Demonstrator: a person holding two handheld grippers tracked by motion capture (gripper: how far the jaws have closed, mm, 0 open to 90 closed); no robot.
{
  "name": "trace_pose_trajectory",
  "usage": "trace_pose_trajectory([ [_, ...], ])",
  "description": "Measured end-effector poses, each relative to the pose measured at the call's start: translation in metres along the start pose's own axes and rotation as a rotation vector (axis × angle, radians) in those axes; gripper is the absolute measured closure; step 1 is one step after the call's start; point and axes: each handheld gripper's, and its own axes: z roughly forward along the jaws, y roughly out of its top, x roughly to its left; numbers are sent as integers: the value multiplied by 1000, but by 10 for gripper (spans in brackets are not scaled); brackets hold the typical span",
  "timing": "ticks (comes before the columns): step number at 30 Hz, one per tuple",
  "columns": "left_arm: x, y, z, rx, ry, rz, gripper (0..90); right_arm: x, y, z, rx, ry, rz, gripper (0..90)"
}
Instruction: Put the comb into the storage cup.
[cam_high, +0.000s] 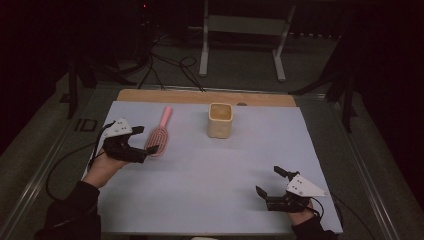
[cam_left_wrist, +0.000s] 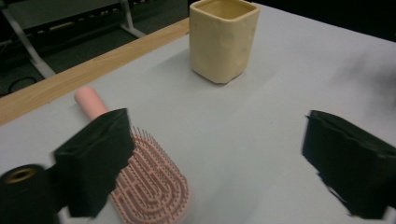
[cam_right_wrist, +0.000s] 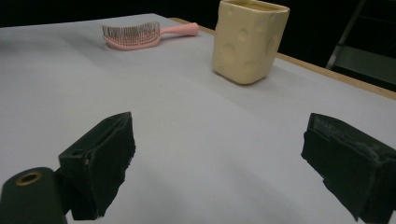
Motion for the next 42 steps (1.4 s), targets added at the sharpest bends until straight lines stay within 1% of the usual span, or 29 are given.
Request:
trace_pose_trajectory([
  [2,1,1,2,4,2,2,150,0,0,0,1,0,0,92],
  [3,4,4,6,17,6,-1,165,0,0,0,2,2,-2,92],
  [5,6,5,10,25,-6,-12,203,0,0,0,2,2,-2,92],
  [6,7,6,13,32,-4,-13,234,0,0,0,1,2,-4,92],
  [11,11,12,27,67,20,-1,328,0,0,1,-1,3,2,92],
  [13,14,15,32,75,25,-3,382,0,0,1,0,5,0,92],
  [14,14,15,32,75,25,-3,413,0,0,1,0,5,0,92],
  [15,16,16,35,83,26,-2,413,0,0,1,-1,6,-1,92],
  [19,24,17,45,109,49,2,591,0,-1,1,-2,5,1,92],
  [24,37,15,58,135,75,-9,710,0,0,0,-4,6,-2,92],
  [29,48,16,71,157,98,-4,886,0,-1,0,-4,8,-2,92],
  [32,51,17,75,169,107,6,896,0,-1,0,-5,7,2,92],
  [33,53,19,80,181,118,8,896,0,-1,0,-6,10,4,92],
  [37,59,21,91,198,118,16,899,0,-1,0,-5,12,3,92],
  [42,67,21,106,221,116,2,900,0,-1,0,-7,11,1,92],
])
